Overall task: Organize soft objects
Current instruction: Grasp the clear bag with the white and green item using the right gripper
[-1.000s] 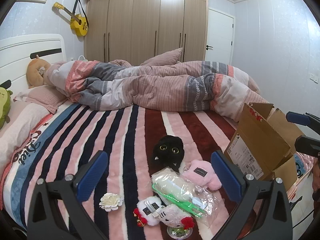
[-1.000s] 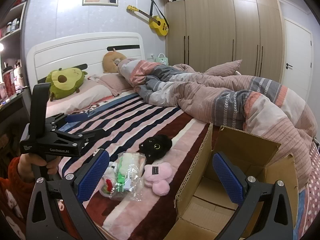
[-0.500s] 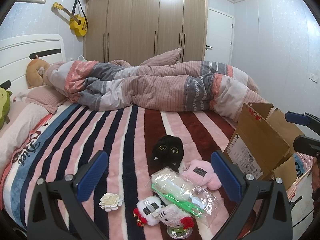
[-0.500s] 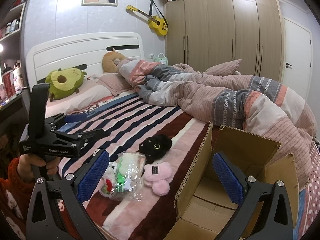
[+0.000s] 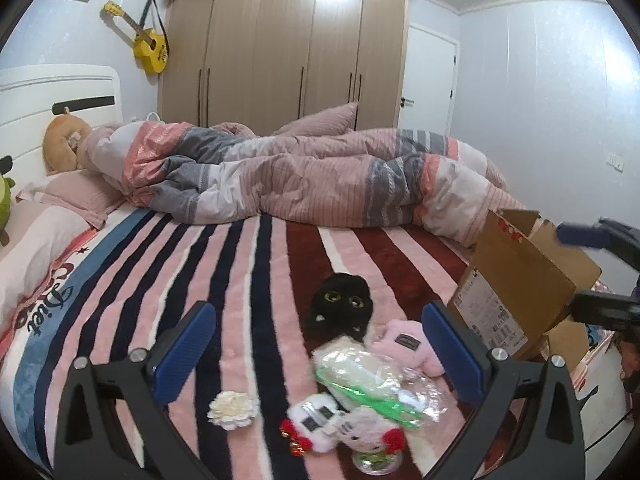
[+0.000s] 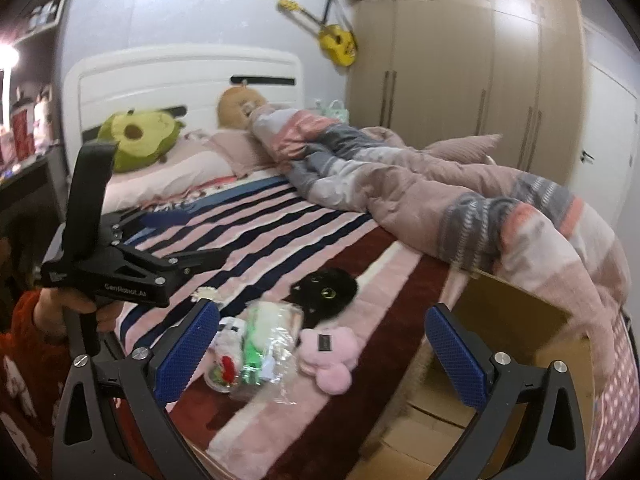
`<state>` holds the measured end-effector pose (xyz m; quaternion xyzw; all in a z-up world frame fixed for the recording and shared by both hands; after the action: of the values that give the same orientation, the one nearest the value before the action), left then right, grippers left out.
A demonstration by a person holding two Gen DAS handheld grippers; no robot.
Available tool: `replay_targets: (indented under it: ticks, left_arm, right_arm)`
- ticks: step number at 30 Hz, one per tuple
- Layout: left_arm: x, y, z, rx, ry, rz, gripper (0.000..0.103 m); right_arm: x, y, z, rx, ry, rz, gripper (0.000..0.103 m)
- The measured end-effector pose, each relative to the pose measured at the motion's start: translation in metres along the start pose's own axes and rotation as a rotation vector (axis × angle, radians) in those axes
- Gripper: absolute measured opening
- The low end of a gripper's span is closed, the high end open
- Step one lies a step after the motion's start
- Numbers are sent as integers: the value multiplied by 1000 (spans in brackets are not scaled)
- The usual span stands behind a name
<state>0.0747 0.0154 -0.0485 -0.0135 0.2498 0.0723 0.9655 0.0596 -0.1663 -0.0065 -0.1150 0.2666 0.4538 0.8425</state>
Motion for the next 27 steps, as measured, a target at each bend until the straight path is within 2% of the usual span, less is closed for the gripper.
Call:
replay_targets:
  ticks: [1,2,6,11,18,24,26,27]
  left_arm:
    - [1,6,0,-3,-5,3,103]
    - [3,12,-1,-4,-8,5,103]
    - [16,36,-13,0,11,16,102]
    - [37,56,-32,-10,77,-1,102]
    - [59,65,-54,-10,140,-27,102]
    - [66,66,-59,-23,163,-49,102]
    - [68,64,-58,-26,174,-60,102]
    - [69,63,-59,-25,178,-64,102]
  right_arm:
    - [10,6,1,-12,27,-7,63]
    - [21,11,1,-14,56,-3,60]
    - [75,33,-15,22,183,111,59]
    - [137,35,-48,126,328,194,60]
    - [180,5,-79,261,410,180,60]
    - [199,-6,-91,287,481,156,60]
    - [204,-4,-94,284,504,157,58]
    - [205,-5,-95,281,512,153,49]
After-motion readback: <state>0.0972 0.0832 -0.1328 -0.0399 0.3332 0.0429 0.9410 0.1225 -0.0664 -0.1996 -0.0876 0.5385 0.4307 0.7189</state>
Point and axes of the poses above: each gripper's, at about its wrist camera, not at the fingertips, and x roughly the way its jaws point, y to its left, z to its top, the point moved 10 cm from there along x, roughly the way its jaws point, and after that the axes turned 13 degrees about z, right-handed, at the moved point
